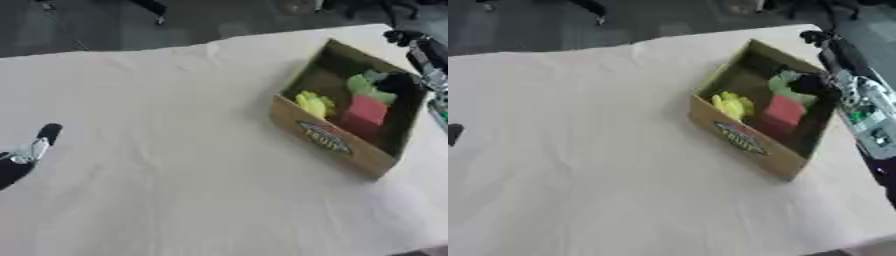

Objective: Pick up the objects with one hand, pass them to the other hand, and then place them into the box on the other side of the table.

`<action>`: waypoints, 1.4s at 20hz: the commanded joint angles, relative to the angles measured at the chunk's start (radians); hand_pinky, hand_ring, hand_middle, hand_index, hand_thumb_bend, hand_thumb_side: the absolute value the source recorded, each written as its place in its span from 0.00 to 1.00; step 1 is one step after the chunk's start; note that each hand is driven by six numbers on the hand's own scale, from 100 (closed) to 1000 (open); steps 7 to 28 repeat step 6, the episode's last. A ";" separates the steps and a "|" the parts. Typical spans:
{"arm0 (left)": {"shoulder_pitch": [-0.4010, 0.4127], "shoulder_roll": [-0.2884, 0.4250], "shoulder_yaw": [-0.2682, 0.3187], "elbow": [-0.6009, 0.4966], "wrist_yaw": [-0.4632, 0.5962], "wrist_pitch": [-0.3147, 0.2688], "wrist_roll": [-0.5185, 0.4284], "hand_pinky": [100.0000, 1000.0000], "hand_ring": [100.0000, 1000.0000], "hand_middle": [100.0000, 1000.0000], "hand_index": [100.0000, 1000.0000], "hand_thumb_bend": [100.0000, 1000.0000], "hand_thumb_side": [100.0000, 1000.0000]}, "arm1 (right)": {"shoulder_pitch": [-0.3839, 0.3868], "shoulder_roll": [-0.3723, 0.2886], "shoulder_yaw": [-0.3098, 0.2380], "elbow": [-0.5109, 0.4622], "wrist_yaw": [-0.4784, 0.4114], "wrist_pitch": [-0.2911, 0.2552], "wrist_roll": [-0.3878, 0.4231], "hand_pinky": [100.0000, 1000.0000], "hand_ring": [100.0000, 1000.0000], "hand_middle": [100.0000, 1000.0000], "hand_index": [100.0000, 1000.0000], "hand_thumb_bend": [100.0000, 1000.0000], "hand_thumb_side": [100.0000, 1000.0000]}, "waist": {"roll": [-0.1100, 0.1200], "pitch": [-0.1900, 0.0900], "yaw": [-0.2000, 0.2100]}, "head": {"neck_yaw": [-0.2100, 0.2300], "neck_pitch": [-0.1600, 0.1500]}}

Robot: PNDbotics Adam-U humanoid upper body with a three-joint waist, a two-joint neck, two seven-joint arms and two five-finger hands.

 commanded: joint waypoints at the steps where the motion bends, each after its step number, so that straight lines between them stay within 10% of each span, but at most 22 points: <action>1: -0.006 0.019 0.027 -0.023 0.015 0.009 0.029 0.51 0.50 0.55 0.72 0.59 0.34 | 0.002 -0.007 -0.022 -0.074 -0.113 -0.004 -0.059 1.00 0.87 0.79 0.93 0.00 0.53 | -0.002 -0.022 0.001 | 0.008 -0.016; 6: 0.008 0.024 0.073 -0.023 0.094 0.033 0.108 0.52 0.49 0.55 0.72 0.43 0.45 | 0.034 0.039 -0.032 -0.170 -0.312 -0.050 -0.146 1.00 0.87 0.78 0.94 0.00 0.48 | -0.003 -0.024 0.007 | 0.029 -0.025; 28: 0.008 0.024 0.073 -0.023 0.094 0.033 0.108 0.52 0.49 0.55 0.72 0.43 0.45 | 0.034 0.039 -0.032 -0.170 -0.312 -0.050 -0.146 1.00 0.87 0.78 0.94 0.00 0.48 | -0.003 -0.024 0.007 | 0.029 -0.025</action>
